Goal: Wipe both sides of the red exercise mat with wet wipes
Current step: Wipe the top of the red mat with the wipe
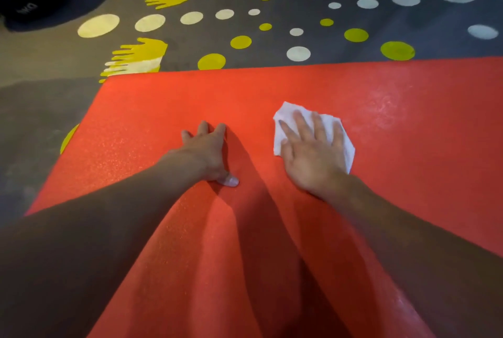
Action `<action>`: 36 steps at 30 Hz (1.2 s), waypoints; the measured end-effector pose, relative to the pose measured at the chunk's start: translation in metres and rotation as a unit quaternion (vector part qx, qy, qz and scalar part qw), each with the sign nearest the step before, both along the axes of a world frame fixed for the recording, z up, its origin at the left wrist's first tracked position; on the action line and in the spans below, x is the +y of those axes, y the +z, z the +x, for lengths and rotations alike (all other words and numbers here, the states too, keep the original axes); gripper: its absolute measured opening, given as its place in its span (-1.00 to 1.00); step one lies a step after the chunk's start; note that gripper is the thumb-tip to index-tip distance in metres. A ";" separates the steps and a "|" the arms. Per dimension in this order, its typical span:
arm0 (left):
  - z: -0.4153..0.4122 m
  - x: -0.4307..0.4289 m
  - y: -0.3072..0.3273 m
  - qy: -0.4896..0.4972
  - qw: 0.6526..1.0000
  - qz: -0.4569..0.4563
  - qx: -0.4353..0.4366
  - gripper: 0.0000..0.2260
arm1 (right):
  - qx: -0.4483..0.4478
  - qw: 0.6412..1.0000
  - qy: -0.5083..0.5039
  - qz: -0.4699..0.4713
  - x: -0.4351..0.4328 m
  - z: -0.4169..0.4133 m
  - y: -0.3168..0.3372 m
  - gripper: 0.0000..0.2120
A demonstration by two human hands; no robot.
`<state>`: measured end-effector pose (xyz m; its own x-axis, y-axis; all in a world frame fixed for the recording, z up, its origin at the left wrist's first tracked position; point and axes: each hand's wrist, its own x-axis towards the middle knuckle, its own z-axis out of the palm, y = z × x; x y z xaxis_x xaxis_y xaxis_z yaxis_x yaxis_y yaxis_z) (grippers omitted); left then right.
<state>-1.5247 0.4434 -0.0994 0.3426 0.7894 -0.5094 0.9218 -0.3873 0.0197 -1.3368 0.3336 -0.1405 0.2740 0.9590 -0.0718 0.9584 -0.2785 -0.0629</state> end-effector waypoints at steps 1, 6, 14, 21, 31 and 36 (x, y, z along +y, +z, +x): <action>0.001 0.005 0.005 -0.002 1.000 0.001 0.009 0.21 | 0.006 1.000 -0.011 -0.015 0.003 -0.012 -0.002 -0.43; 0.004 0.024 0.021 0.002 0.999 0.034 -0.003 0.03 | 0.070 0.991 0.113 -0.028 0.001 -0.041 0.009 -0.26; 0.004 0.047 0.001 -0.014 0.999 -0.037 0.023 0.40 | -0.002 0.977 0.210 -0.048 0.010 -0.038 0.005 -0.45; 0.009 0.044 0.004 0.002 0.998 -0.059 0.010 0.38 | 0.021 0.994 -0.093 -0.056 0.037 -0.006 0.007 -0.41; 0.011 0.040 0.015 0.022 0.997 -0.077 0.016 0.35 | 0.024 0.999 -0.025 -0.011 0.059 -0.022 0.003 -0.39; 0.008 0.053 0.014 -0.024 0.996 -0.087 0.018 0.38 | 0.015 0.999 0.034 0.005 0.071 0.021 0.005 -0.44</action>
